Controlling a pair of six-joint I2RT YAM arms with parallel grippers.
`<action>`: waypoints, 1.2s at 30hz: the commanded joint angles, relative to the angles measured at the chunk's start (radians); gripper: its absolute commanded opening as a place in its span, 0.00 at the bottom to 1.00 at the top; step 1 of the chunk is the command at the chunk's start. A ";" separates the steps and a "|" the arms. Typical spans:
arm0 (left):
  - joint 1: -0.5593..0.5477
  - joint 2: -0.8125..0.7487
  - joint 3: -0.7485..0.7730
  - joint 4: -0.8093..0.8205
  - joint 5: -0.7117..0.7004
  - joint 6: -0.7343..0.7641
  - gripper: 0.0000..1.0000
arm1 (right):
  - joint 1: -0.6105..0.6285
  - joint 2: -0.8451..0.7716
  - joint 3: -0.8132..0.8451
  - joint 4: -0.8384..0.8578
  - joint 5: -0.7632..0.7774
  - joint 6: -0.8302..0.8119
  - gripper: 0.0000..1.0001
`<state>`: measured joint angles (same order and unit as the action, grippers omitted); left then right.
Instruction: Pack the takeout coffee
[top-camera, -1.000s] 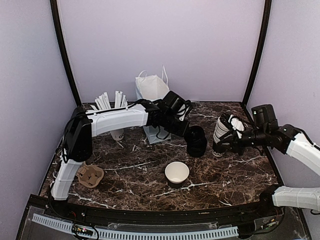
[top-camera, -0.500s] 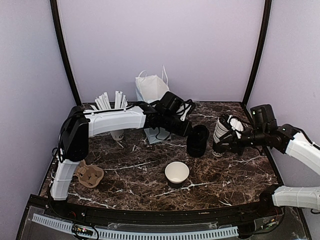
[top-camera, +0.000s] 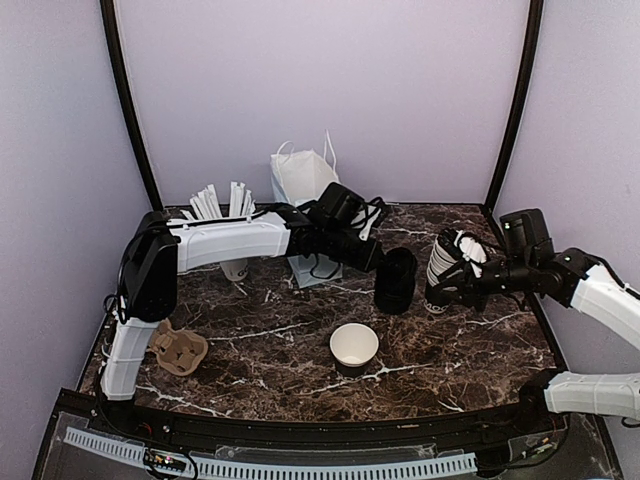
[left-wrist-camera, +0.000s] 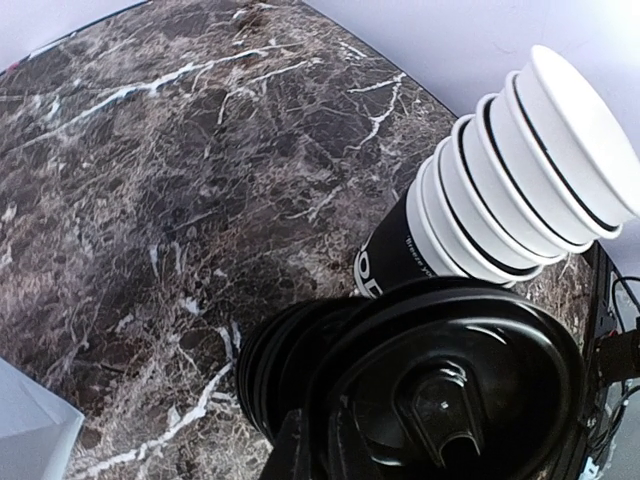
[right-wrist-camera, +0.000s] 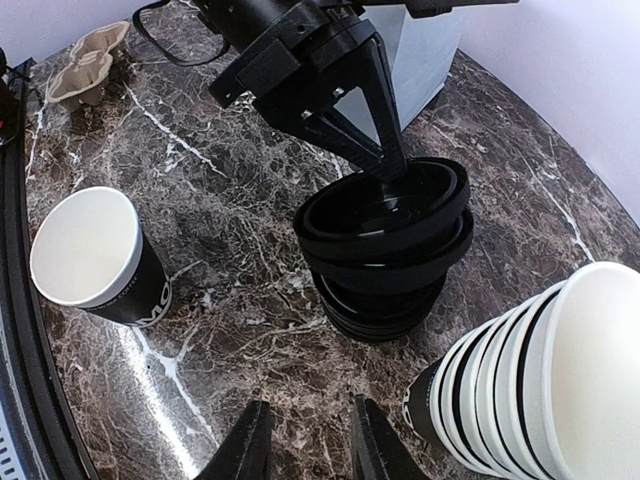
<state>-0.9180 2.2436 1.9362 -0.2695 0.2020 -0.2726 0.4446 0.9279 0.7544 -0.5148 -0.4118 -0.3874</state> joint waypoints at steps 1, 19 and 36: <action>0.007 -0.064 -0.004 0.047 0.029 0.001 0.00 | 0.008 0.009 0.024 0.032 -0.016 -0.002 0.29; 0.030 -0.179 -0.102 0.055 0.051 0.050 0.00 | 0.016 0.031 0.102 -0.029 -0.032 -0.033 0.30; 0.032 -0.605 -0.730 0.682 0.252 -0.177 0.01 | 0.091 0.162 0.385 -0.146 -0.283 -0.027 0.69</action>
<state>-0.8883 1.7126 1.3350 0.1013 0.3939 -0.2928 0.4953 1.0439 1.0645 -0.6571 -0.5980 -0.4393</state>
